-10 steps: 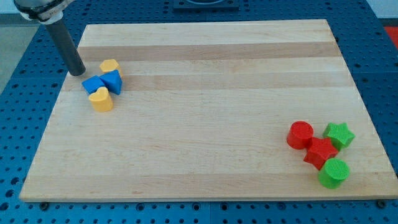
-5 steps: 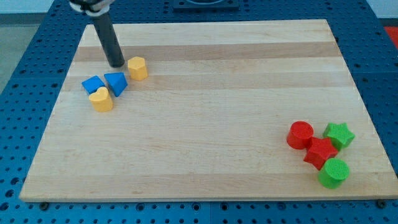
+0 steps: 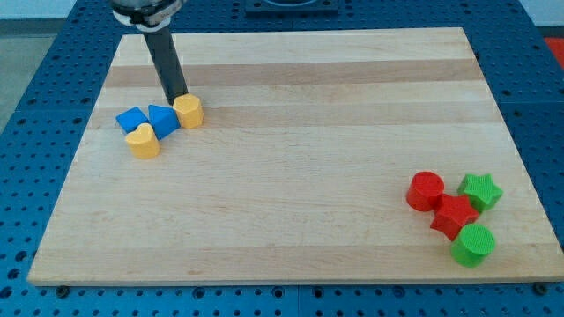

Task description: Move the yellow hexagon bottom right to the blue triangle

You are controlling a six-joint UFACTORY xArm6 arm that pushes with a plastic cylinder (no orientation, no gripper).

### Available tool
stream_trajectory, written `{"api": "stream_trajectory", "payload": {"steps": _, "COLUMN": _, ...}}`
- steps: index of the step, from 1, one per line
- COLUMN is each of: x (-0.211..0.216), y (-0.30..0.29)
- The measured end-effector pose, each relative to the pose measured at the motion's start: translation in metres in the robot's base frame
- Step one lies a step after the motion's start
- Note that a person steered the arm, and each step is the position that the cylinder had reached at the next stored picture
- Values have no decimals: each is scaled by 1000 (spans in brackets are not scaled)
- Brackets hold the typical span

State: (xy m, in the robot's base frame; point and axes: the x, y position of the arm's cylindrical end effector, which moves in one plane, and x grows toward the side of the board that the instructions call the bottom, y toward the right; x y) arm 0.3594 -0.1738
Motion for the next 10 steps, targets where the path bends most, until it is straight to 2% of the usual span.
{"api": "stream_trajectory", "payload": {"steps": 2, "x": 32, "y": 0}}
{"api": "stream_trajectory", "payload": {"steps": 3, "x": 18, "y": 1}}
{"api": "stream_trajectory", "payload": {"steps": 4, "x": -18, "y": 4}}
{"api": "stream_trajectory", "payload": {"steps": 5, "x": -13, "y": 25}}
{"api": "stream_trajectory", "payload": {"steps": 6, "x": 27, "y": 25}}
{"api": "stream_trajectory", "payload": {"steps": 8, "x": 38, "y": 25}}
{"api": "stream_trajectory", "payload": {"steps": 9, "x": 26, "y": 23}}
{"api": "stream_trajectory", "payload": {"steps": 10, "x": -16, "y": -10}}
